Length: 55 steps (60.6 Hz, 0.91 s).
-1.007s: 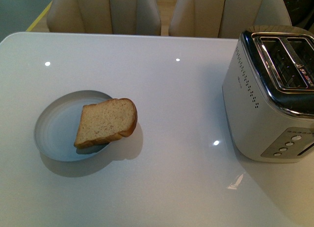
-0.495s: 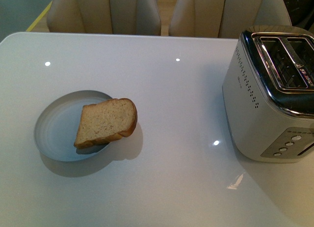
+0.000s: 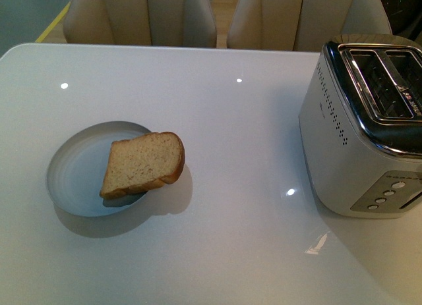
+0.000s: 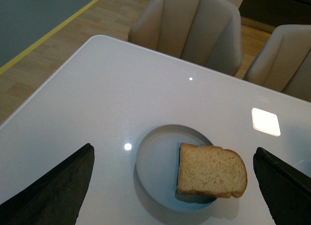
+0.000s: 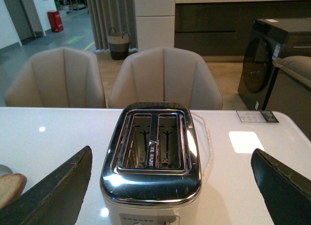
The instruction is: Left arm holds plate, right arm toasts bread
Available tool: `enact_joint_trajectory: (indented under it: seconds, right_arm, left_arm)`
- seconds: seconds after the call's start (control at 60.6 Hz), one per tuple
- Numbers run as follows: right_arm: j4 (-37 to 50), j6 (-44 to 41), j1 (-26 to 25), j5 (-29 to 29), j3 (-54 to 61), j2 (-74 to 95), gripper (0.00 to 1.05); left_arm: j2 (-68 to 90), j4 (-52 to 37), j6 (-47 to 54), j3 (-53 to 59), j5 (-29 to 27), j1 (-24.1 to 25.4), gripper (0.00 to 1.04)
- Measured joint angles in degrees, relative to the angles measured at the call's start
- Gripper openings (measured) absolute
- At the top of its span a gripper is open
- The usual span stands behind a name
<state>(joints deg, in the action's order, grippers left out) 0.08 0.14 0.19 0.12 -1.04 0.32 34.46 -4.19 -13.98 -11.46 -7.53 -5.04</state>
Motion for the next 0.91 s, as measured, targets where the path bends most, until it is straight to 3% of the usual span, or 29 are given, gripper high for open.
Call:
enact_joint_trajectory:
  seconds: [0.182, 0.33, 0.66, 0.908]
  right_arm:
    - [0.0, 0.0, 0.0, 0.0, 0.0, 0.0, 0.96]
    - [0.0, 0.0, 0.0, 0.0, 0.0, 0.0, 0.96]
    - [0.0, 0.0, 0.0, 0.0, 0.0, 0.0, 0.96]
    - [0.0, 0.0, 0.0, 0.0, 0.0, 0.0, 0.96]
  left_arm:
    - [28.7, -22.4, -2.1, -5.3, 1.9, -1.7, 0.98]
    - [50.7, -31.6, -4.6, -11.0, 2.9, 0.0, 0.98]
    - [77.9, -36.2, -7.3, -19.3, 7.8, 7.5, 0.98]
    - [88.5, -35.3, -7.4, -25.2, 11.6, 9.4, 0.98]
